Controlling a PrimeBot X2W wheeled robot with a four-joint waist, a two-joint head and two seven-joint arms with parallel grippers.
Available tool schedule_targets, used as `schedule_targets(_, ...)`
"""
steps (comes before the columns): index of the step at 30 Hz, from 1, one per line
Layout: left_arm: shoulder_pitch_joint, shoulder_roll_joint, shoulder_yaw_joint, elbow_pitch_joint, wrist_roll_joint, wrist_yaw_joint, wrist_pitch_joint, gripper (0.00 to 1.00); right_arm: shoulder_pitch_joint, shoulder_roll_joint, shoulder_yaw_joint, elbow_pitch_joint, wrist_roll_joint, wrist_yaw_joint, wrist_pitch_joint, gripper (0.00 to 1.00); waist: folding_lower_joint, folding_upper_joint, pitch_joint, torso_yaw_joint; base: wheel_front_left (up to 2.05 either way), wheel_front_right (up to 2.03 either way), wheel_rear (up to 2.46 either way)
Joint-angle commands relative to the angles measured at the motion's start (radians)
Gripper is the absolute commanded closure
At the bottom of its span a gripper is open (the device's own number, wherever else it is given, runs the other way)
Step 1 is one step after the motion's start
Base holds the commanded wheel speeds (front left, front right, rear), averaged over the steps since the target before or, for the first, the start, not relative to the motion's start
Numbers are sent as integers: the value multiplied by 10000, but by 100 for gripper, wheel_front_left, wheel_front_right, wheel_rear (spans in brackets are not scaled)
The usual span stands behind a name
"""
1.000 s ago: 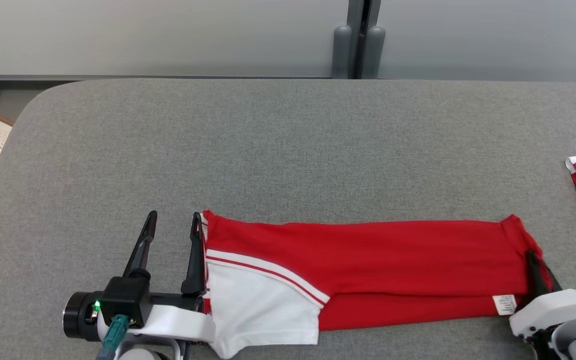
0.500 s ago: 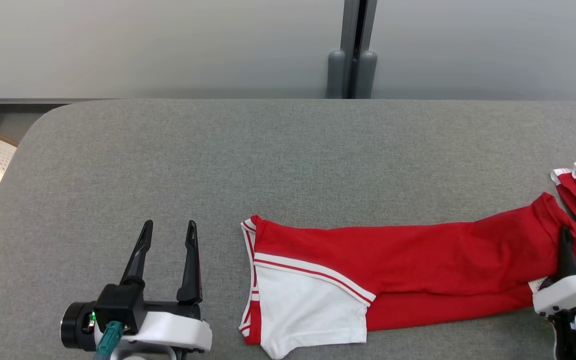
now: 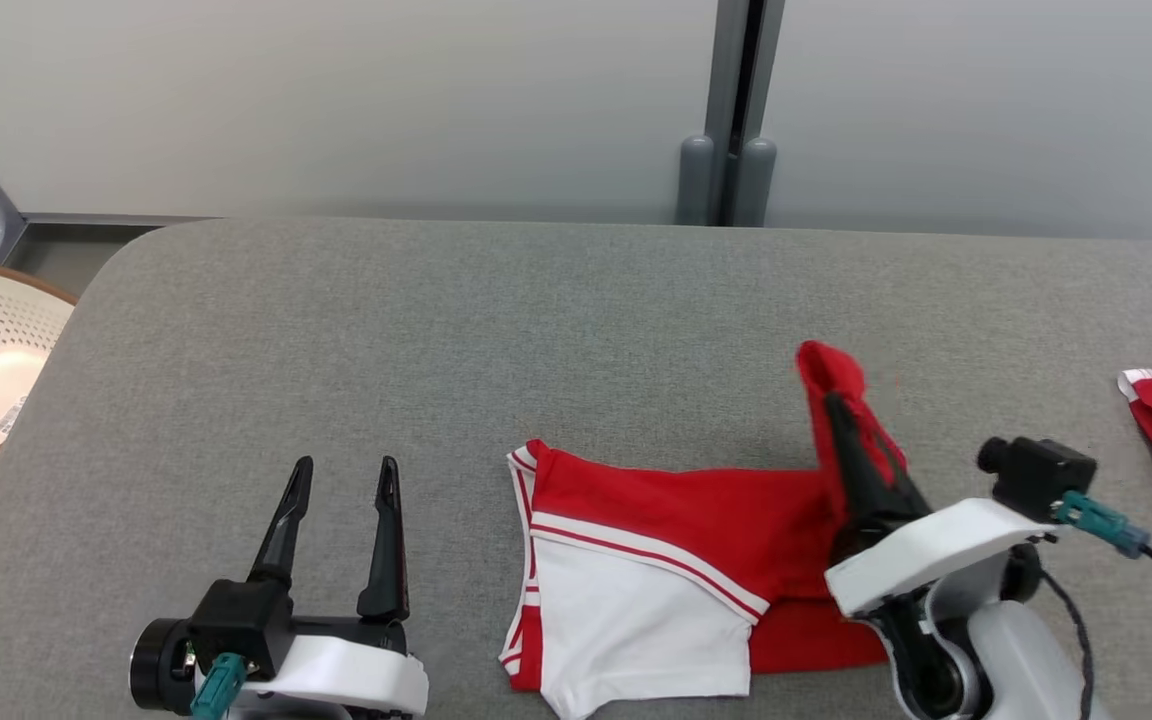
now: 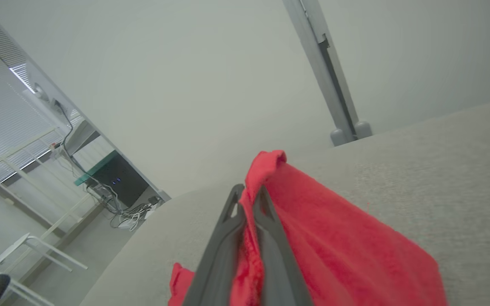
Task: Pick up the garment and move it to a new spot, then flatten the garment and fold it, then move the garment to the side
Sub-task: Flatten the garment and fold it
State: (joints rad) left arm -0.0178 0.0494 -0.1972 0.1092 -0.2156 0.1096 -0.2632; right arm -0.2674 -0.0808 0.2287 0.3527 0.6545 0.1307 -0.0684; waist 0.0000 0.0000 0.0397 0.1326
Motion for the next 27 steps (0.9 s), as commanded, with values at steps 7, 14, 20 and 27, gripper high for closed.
schedule_targets(7,62,32,-254,42,-171,33,-11,0,105,286,1656,-146,-59,-1,78,100,0,0,171,741,0,0,0)
schedule_targets(14,-109,32,-424,57,-219,89,-11,0,-316,288,3040,1219,845,-1,-845,100,0,0,426,1501,0,0,0)
schedule_targets(20,-122,34,-719,104,-387,212,-13,0,-826,291,3891,2811,1716,-1,-1615,95,0,0,705,2076,0,0,0)
schedule_targets(27,-121,33,-789,141,-434,288,-11,0,-1086,281,5081,2829,3200,-1,-1887,0,0,0,779,2189,0,0,0)
